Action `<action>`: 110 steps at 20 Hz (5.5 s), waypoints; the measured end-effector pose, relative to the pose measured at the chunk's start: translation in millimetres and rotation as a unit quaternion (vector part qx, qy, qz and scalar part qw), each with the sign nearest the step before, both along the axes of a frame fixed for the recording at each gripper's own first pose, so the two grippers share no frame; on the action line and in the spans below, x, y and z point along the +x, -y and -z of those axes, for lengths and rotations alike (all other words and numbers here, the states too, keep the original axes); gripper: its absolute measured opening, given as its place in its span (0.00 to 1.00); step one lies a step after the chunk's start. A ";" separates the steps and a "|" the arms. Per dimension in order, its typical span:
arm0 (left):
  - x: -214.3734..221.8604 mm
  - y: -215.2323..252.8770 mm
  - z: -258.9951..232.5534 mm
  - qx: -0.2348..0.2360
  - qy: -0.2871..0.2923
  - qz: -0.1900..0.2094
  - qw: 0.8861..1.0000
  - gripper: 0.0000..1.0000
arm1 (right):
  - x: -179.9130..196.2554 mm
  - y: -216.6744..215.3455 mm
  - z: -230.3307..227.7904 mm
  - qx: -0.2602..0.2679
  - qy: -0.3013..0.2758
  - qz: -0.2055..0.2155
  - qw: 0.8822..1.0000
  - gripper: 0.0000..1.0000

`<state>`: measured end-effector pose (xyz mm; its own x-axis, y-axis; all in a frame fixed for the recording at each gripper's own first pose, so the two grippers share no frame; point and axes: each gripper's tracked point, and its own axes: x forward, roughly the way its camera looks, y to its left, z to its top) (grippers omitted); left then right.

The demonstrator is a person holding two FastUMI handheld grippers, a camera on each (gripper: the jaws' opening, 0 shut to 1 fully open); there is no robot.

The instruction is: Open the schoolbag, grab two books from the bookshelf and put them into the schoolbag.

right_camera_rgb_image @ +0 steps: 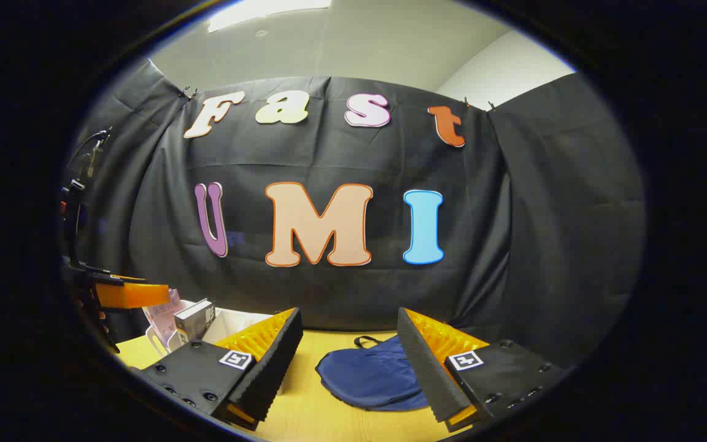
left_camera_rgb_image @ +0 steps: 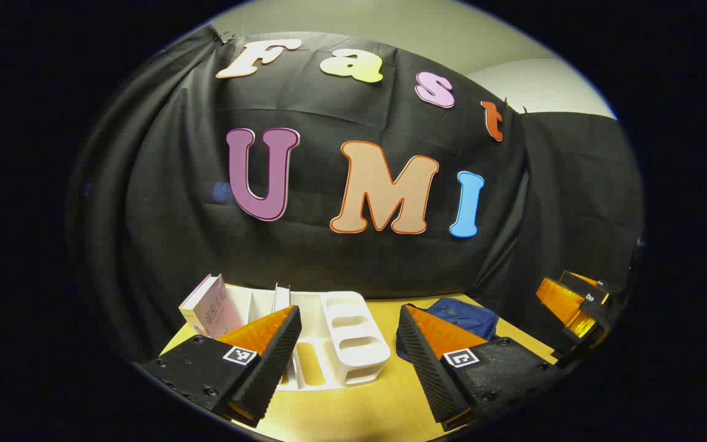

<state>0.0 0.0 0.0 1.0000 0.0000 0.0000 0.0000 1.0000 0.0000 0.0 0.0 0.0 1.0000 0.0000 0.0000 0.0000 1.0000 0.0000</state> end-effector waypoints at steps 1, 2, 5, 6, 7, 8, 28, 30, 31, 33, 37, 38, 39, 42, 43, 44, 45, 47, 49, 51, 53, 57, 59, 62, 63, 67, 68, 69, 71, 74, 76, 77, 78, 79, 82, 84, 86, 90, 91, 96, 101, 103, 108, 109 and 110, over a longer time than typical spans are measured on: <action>0.9 2.3 1.9 0.002 -0.002 -0.001 1.000 0.94 | 1.1 1.9 3.4 0.000 -0.008 -0.001 1.000 0.96; 3.7 4.8 1.9 0.004 -0.004 0.000 1.000 0.94 | 3.4 2.8 5.7 0.000 -0.011 -0.002 1.000 0.96; 10.0 10.3 3.6 0.002 -0.009 0.001 1.000 0.94 | 11.7 10.5 4.4 -0.004 -0.011 -0.005 1.000 0.97; 15.3 13.2 2.8 0.000 -0.007 -0.002 1.000 0.94 | 15.1 12.7 4.6 -0.005 -0.011 -0.007 1.000 0.97; 17.0 15.6 2.1 -0.004 -0.002 -0.004 1.000 0.94 | 18.0 14.8 4.1 -0.005 -0.011 -0.008 1.000 0.97; 18.9 18.4 0.6 -0.006 0.001 -0.005 1.000 0.94 | 21.7 18.4 3.9 -0.006 -0.010 -0.008 1.000 0.98; 27.2 17.0 10.9 -0.003 -0.017 -0.042 0.999 0.94 | 48.7 60.3 42.1 -0.057 -0.042 -0.009 0.997 1.00; 24.6 13.1 13.1 0.002 -0.019 -0.051 0.999 0.94 | 49.2 75.7 61.1 -0.089 -0.056 0.003 0.994 1.00; 24.7 11.0 13.7 0.005 -0.019 -0.055 0.998 0.94 | 49.3 83.2 69.8 -0.100 -0.061 0.010 0.993 1.00; 22.2 7.0 15.7 0.006 -0.021 -0.064 0.998 0.94 | 49.7 97.5 87.8 -0.121 -0.074 0.023 0.990 0.98; 17.3 -2.3 16.6 0.003 -0.023 -0.084 0.996 0.94 | 51.1 123.3 133.6 -0.169 -0.108 0.036 0.979 0.96; 16.5 -4.1 15.7 0.004 -0.022 -0.090 0.996 0.94 | 51.1 130.0 144.3 -0.186 -0.115 0.039 0.975 0.96; 15.5 -7.6 16.1 0.006 -0.022 -0.096 0.995 0.94 | 51.8 135.7 156.9 -0.207 -0.124 0.040 0.970 0.96; 11.4 -17.8 15.6 0.009 -0.024 -0.114 0.993 0.95 | 50.6 148.9 193.7 -0.270 -0.148 0.039 0.951 0.99; 11.2 -20.9 15.6 0.010 -0.025 -0.121 0.992 0.95 | 48.9 151.5 202.5 -0.293 -0.153 0.037 0.943 0.99; 9.9 -24.5 15.7 0.011 -0.025 -0.127 0.992 0.94 | 51.5 153.2 211.1 -0.320 -0.157 0.034 0.933 0.99; 6.5 -27.4 15.8 0.011 -0.025 -0.133 0.991 0.94 | 54.4 153.9 217.4 -0.344 -0.159 0.031 0.925 0.99; 3.9 -34.4 16.7 0.014 -0.026 -0.145 0.989 0.94 | 56.8 154.8 232.0 -0.382 -0.163 0.020 0.910 0.99; -0.4 -41.6 16.6 0.016 -0.028 -0.159 0.987 0.94 | 56.0 148.7 246.7 -0.409 -0.168 0.005 0.897 0.97; -4.0 -48.7 18.8 0.016 -0.030 -0.172 0.984 0.94 | 64.5 142.0 259.4 -0.430 -0.167 -0.008 0.887 0.95; -7.4 -53.7 19.3 0.015 -0.033 -0.184 0.982 0.94 | 70.4 140.0 268.1 -0.455 -0.164 -0.017 0.875 0.93; -11.6 -57.4 17.8 0.024 -0.034 -0.197 0.980 0.94 | 83.2 137.3 282.5 -0.504 -0.160 -0.029 0.848 0.92; -12.3 -57.7 19.2 0.027 -0.036 -0.200 0.979 0.94 | 84.8 135.3 291.6 -0.524 -0.163 -0.039 0.835 0.92; -12.8 -57.7 22.7 0.032 -0.043 -0.204 0.978 0.94 | 93.6 131.5 296.7 -0.544 -0.161 -0.043 0.823 0.92; -12.9 -58.5 25.4 0.034 -0.047 -0.206 0.977 0.94 | 97.8 129.4 296.6 -0.550 -0.155 -0.044 0.819 0.92; -12.8 -57.8 31.7 0.041 -0.057 -0.208 0.976 0.94 | 109.2 126.9 299.6 -0.559 -0.151 -0.047 0.814 0.90; -11.9 -57.3 31.6 0.041 -0.058 -0.209 0.975 0.94 | 112.1 125.9 299.6 -0.557 -0.150 -0.047 0.816 0.89; -11.3 -57.3 32.6 0.039 -0.059 -0.208 0.975 0.94 | 114.8 123.7 298.3 -0.553 -0.150 -0.048 0.818 0.89; -9.1 -57.5 35.1 0.035 -0.061 -0.208 0.976 0.94 | 120.7 120.1 296.1 -0.541 -0.149 -0.046 0.826 1.00; -7.3 -58.0 36.1 0.030 -0.064 -0.211 0.975 0.94 | 129.6 104.9 290.2 -0.531 -0.136 -0.049 0.835 0.87; -6.9 -57.7 37.6 0.027 -0.066 -0.212 0.975 0.94 | 135.1 91.4 288.8 -0.529 -0.125 -0.057 0.837 0.94; -7.5 -58.0 38.9 0.025 -0.067 -0.213 0.974 0.94 | 137.0 86.0 289.4 -0.527 -0.123 -0.061 0.839 0.97; -7.7 -58.4 39.1 0.024 -0.068 -0.215 0.974 0.94 | 137.9 82.8 290.2 -0.523 -0.121 -0.065 0.841 1.00; -7.9 -58.7 38.6 0.023 -0.068 -0.217 0.974 0.94 | 138.3 77.8 289.6 -0.520 -0.118 -0.067 0.843 0.95; -10.1 -59.4 41.1 0.021 -0.072 -0.221 0.972 0.94 | 146.6 64.6 302.2 -0.515 -0.129 -0.079 0.844 0.73; -9.5 -60.9 42.8 0.018 -0.075 -0.223 0.972 0.94 | 148.8 62.8 310.7 -0.521 -0.136 -0.082 0.839 0.57; -9.8 -61.8 45.2 0.012 -0.077 -0.226 0.971 0.94 | 151.7 60.9 311.0 -0.525 -0.132 -0.080 0.837 0.41; -13.2 -64.1 48.6 0.005 -0.081 -0.231 0.969 0.91 | 154.8 62.0 312.7 -0.530 -0.133 -0.080 0.834 0.16; -13.1 -66.0 50.1 0.002 -0.083 -0.235 0.969 0.92 | 153.5 60.7 310.6 -0.525 -0.135 -0.082 0.836 0.16; -8.1 -73.6 51.6 0.001 -0.096 -0.242 0.966 0.95 | 158.4 65.7 291.3 -0.506 -0.132 -0.069 0.850 0.02; 10.4 -87.0 47.2 0.007 -0.115 -0.243 0.963 0.95 | 165.3 72.8 263.5 -0.486 -0.129 -0.051 0.863 0.04; 22.9 -89.8 45.1 -0.005 -0.119 -0.240 0.963 0.94 | 167.4 75.9 254.7 -0.478 -0.130 -0.046 0.868 0.06; 57.1 -97.0 34.9 -0.010 -0.130 -0.212 0.969 0.94 | 172.0 83.5 234.1 -0.455 -0.133 -0.028 0.880 0.04; 64.7 -98.7 31.6 -0.008 -0.131 -0.205 0.970 0.92 | 172.4 85.6 229.3 -0.450 -0.133 -0.026 0.883 0.04; 72.7 -101.5 29.0 -0.007 -0.133 -0.198 0.971 0.94 | 171.7 88.6 224.3 -0.444 -0.134 -0.022 0.886 0.04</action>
<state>72.7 101.5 -29.0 0.8863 0.3829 -0.2605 -0.3868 0.9214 0.0384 171.7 -88.6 -224.3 0.9634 -0.0803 -0.2557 -0.1569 0.6045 -0.7810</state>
